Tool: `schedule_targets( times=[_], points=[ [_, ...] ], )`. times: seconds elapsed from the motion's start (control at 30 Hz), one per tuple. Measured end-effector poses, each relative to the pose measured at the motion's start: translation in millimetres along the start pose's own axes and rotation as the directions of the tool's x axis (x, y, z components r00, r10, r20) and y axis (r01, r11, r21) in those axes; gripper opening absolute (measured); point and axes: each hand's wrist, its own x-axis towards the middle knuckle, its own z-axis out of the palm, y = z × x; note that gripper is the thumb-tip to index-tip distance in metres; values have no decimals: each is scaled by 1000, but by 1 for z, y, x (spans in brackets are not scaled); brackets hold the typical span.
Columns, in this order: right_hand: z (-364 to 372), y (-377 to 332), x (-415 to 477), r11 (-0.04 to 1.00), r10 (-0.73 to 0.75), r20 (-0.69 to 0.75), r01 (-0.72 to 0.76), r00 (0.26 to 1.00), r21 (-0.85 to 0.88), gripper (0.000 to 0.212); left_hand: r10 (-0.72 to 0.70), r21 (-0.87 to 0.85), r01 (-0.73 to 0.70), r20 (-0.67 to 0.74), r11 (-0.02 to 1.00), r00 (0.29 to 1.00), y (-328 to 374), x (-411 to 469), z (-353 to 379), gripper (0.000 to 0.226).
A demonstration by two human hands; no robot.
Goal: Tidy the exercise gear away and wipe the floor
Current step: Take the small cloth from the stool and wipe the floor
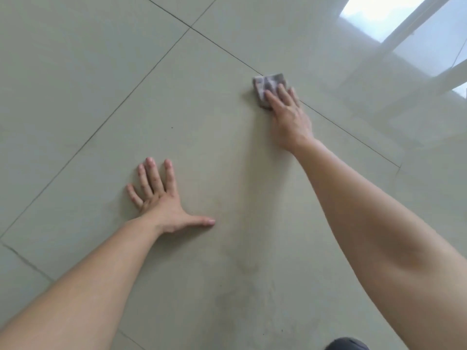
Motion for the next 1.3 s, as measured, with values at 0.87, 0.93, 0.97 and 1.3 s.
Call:
schedule_targets(
  times=[0.87, 0.93, 0.97, 1.3],
  points=[
    [-1, -128, 174, 988, 138, -42, -140, 990, -69, 62, 36, -20, -36, -10, 999, 999, -10, 5, 3, 160],
    [8, -149, 165, 994, 79, -12, -80, 997, -68, 61, 31, -22, -31, -13, 999, 999, -11, 4, 3, 161],
    [15, -165, 153, 997, -35, 27, 37, 999, -69, 60, 28, -26, -28, -14, 999, 1000, -12, 4, 3, 161],
    [40, -88, 2, 767, -617, 260, 642, 743, -13, 68, -1, -23, 1, 10, 1000, 1000, -7, 0, -4, 163]
  ],
)
